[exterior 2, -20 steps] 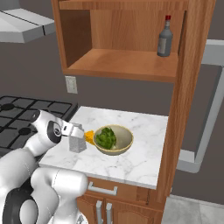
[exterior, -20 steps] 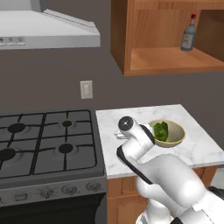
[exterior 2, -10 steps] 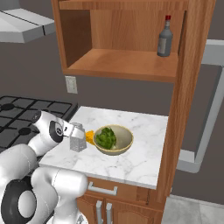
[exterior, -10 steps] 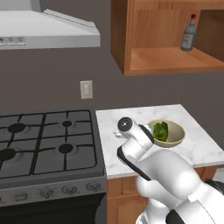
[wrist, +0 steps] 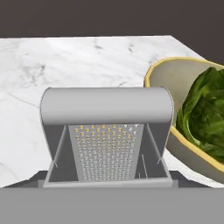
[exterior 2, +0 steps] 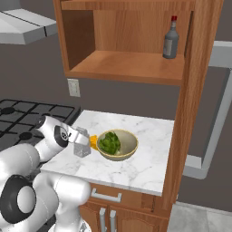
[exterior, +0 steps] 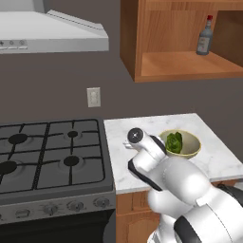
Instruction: Pick the cheese from the fridge and the cheese grater from the cabinet and place them next to the salad bowl.
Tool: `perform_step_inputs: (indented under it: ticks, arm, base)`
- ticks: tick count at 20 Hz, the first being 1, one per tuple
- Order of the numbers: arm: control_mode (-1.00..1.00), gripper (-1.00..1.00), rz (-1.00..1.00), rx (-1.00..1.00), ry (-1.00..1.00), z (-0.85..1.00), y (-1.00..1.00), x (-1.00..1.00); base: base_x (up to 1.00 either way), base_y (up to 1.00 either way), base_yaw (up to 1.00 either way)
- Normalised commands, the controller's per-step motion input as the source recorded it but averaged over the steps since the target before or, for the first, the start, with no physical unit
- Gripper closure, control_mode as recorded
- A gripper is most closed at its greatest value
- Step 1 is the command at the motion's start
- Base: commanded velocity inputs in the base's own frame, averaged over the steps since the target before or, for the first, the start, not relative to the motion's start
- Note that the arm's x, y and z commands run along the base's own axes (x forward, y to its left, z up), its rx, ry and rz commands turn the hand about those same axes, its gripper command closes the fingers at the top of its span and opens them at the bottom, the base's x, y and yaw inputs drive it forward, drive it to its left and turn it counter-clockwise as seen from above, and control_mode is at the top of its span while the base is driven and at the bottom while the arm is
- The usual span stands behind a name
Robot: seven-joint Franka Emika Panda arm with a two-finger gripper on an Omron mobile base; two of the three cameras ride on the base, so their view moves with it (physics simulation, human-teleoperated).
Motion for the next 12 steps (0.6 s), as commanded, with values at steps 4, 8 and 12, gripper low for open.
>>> perform_step_inputs:
  ticks: [4, 8, 12]
  arm:
    - [-1.0, 1.0, 0.0, 0.01, 0.0, -0.39, -0.18, 0.0]
    - [-1.0, 1.0, 0.0, 0.01, -0.03, -0.34, -0.17, 0.0]
    - [-1.0, 1.0, 0.0, 0.01, -0.09, -0.36, -0.16, -0.04]
  base:
    - [0.0, 0.0, 0.0]
    - [0.0, 0.0, 0.0]
    - [0.0, 0.0, 0.0]
